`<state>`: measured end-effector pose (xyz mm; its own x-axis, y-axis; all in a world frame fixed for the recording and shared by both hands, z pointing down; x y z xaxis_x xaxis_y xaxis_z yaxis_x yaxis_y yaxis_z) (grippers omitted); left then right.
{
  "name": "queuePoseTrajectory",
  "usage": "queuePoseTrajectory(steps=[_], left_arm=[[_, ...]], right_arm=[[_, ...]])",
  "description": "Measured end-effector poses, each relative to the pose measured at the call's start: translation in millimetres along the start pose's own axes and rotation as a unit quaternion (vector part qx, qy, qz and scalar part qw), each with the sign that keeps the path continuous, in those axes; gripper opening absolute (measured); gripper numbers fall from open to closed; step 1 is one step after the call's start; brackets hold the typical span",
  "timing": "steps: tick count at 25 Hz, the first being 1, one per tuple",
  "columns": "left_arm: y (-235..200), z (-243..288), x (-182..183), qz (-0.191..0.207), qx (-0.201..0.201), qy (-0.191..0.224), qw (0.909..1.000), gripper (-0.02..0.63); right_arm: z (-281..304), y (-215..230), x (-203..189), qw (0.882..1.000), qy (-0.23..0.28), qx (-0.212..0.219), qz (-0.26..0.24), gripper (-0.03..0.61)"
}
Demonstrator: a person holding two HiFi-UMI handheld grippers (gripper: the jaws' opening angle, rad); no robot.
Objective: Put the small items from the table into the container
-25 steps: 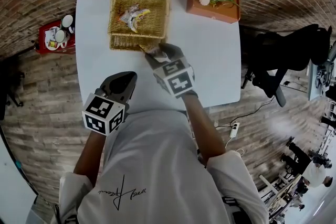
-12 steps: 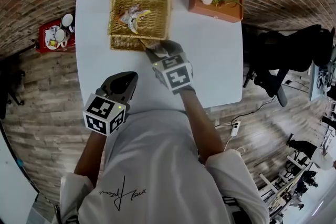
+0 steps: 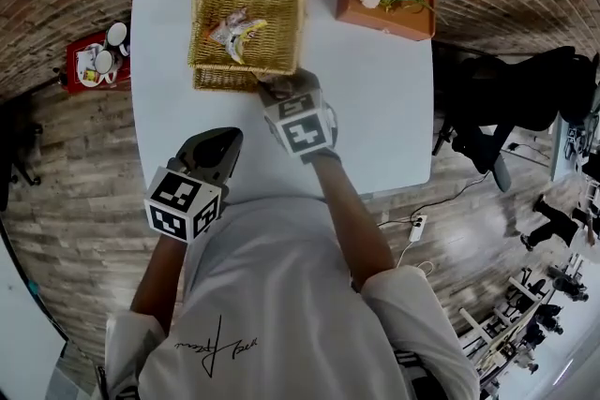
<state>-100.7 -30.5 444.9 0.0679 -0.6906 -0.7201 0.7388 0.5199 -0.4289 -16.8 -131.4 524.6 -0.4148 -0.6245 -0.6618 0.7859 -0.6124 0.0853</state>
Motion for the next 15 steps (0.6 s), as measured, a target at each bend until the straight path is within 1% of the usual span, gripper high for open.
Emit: queuePoseTrajectory(steps=[7,15], left_arm=[[-2.3,0.5,-0.9,-0.004,0.001,0.0,1.0,0.009],[-4.3,0.0,-0.4,-0.009,0.004,0.003,0.9999,0.009]], right_arm=[[5.7,-0.3,-2.2,1.0,-0.008,-0.005,0.006,0.222],[5.4,2.3,1.6,1.0,-0.001,-0.004,0.015,0.222]])
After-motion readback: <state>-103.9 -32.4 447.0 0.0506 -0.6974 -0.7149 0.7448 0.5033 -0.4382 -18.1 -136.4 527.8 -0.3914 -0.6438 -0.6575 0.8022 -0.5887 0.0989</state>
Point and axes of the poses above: the fingertips, and each gripper's own axes: z forward along the fingers, y to its right, x out of its top, the point moved 3 cm from there along -z, backward along the fingers, and after that the axes turned 1 degree about y, right-handed, at the moved point
